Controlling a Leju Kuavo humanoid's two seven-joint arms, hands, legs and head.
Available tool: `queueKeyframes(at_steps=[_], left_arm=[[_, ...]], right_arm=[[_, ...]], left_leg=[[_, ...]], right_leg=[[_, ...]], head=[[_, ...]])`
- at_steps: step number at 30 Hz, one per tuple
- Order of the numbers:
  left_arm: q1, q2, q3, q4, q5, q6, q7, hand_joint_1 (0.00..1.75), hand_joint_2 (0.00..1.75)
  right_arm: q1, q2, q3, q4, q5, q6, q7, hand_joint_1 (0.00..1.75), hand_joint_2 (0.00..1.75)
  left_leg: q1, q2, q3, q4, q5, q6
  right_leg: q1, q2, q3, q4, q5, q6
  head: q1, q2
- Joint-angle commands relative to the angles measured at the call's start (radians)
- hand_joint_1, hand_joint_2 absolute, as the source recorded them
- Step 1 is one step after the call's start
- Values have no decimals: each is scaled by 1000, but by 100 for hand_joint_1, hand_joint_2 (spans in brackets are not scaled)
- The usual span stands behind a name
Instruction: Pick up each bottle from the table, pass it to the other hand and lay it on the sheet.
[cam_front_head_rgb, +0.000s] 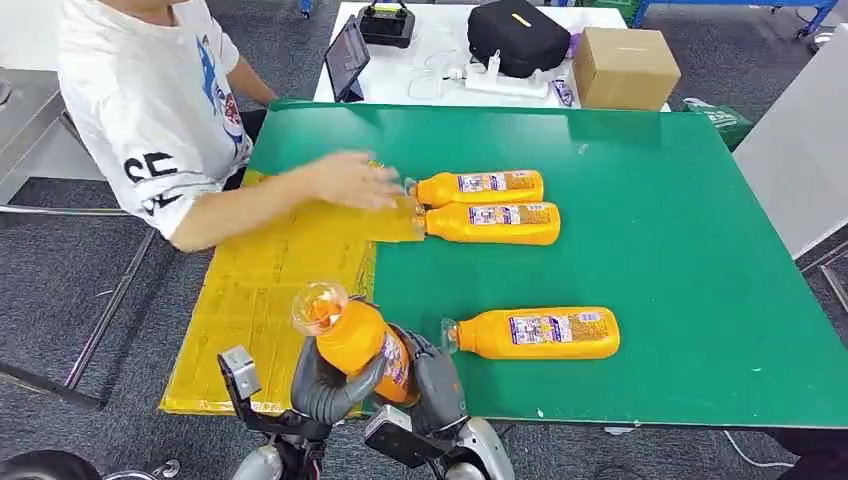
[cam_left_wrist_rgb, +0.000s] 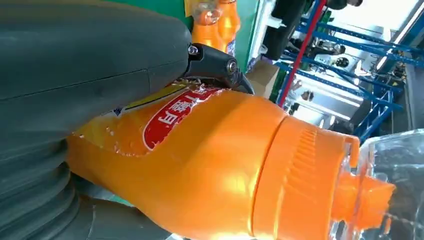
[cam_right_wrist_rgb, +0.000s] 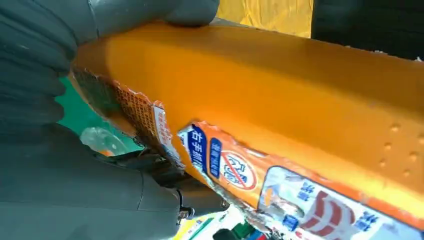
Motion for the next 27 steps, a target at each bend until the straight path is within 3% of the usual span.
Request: queueKeyframes(at_steps=[1,6,12,19,22,27], left_arm=[[-36,10,-48,0,4,-10,8,175,175],[-61,-1,2,-1,-15,63,-16,175,175],[-156,-13,159,-7,-169,376,-123,175,175],[-168,-10,173,-10,-179,398,-127,175,175],[-210,6,217,14,-318,597,-185,175,175],[-350,51,331,171,-513,783,-174,175,175]], right_arm=[[27,-13,36,-28,-72,65,-34,0,0],[59,-62,34,-188,-142,174,-59,0,0],[110,-67,-29,-387,-153,135,-78,0,0],[114,-70,-37,-410,-154,140,-72,0,0],[132,-48,-84,-473,-209,83,-141,0,0],[141,-3,-181,-637,-268,-84,-154,0,0]], left_leg=[[1,-1,4,0,-2,-1],[1,-2,2,1,-1,0],[0,-3,0,1,0,0],[1,-2,2,0,0,-1],[1,2,5,0,-1,-1],[1,-2,1,0,1,-2]], right_leg=[[2,-3,5,-1,-2,-2],[1,-4,3,0,-2,-1],[1,-3,1,1,-1,-1],[1,-3,3,0,0,-1],[1,0,5,-1,-1,-1],[1,-3,2,1,0,-2]], head=[[0,0],[0,0],[0,0],[1,0],[0,0],[1,0]])
